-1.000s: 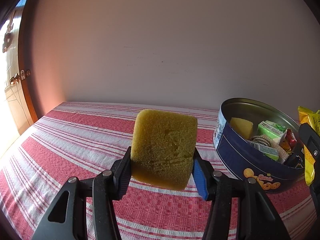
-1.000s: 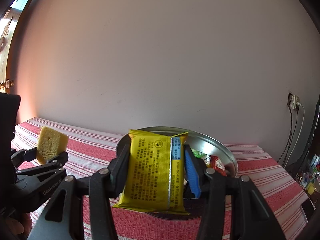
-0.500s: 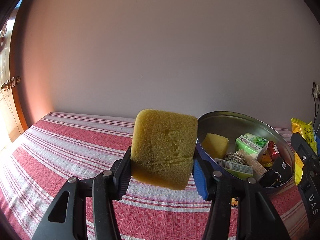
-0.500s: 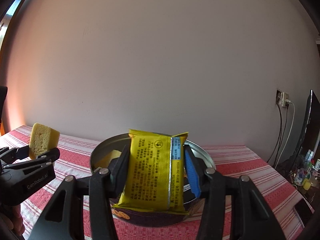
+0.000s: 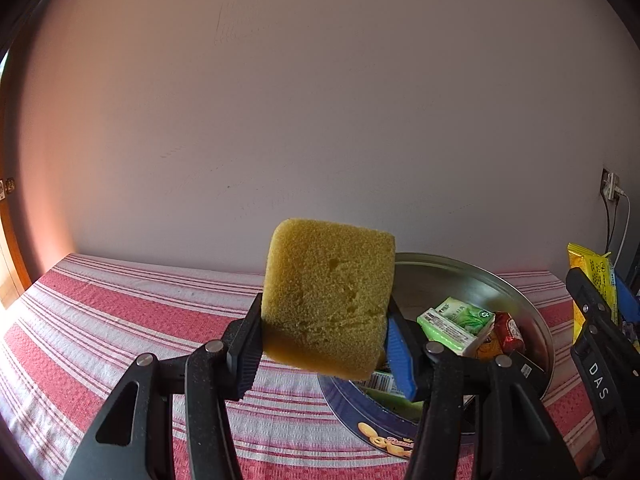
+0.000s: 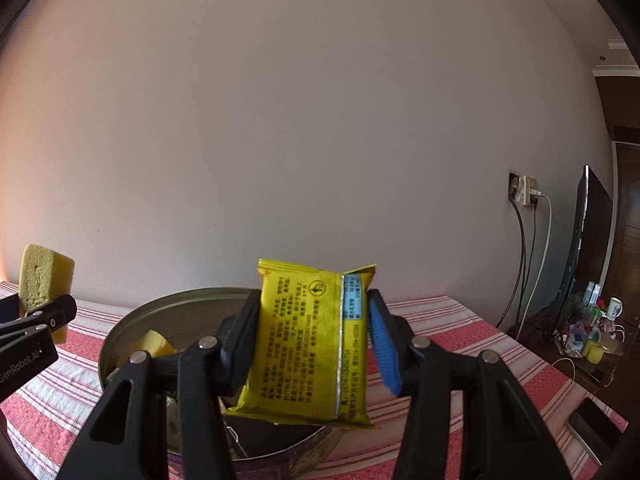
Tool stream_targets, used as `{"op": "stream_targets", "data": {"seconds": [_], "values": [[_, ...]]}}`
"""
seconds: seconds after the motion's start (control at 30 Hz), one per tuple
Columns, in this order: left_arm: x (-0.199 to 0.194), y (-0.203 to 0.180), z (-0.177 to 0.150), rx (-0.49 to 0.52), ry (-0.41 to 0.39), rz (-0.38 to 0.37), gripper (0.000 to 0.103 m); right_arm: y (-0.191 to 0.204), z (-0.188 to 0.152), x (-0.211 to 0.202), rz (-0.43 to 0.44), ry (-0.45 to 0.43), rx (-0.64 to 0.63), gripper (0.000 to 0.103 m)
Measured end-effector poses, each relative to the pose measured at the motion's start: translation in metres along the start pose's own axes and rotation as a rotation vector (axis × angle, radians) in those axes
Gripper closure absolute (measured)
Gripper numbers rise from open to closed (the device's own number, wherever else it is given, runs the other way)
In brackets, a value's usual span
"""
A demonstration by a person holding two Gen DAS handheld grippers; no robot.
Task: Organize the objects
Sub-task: 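Carry the yellow sponge and yellow packet over the blue tin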
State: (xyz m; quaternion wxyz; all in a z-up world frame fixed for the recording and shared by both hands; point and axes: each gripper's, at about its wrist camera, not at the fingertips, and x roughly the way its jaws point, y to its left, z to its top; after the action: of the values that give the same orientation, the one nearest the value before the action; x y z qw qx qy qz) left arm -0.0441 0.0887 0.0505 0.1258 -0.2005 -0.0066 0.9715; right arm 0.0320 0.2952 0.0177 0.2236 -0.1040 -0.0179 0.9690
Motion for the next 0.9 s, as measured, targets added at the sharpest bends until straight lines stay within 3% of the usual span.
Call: {"op": "stream_targets", "data": {"seconds": [0.3, 0.43, 0.9], "values": [[0.029, -0.038, 0.010, 0.013, 0.009, -0.056, 0.047, -0.009, 0.004, 0.040, -0.064, 0.017, -0.003, 0.052], [0.049, -0.046, 0.012, 0.017, 0.057, -0.068, 0.047, -0.008, 0.002, 0.057, -0.066, 0.049, -0.013, 0.052], [0.087, -0.052, 0.011, 0.059, 0.175, -0.038, 0.047, 0.001, -0.010, 0.097, 0.008, 0.175, -0.050, 0.052]]}}
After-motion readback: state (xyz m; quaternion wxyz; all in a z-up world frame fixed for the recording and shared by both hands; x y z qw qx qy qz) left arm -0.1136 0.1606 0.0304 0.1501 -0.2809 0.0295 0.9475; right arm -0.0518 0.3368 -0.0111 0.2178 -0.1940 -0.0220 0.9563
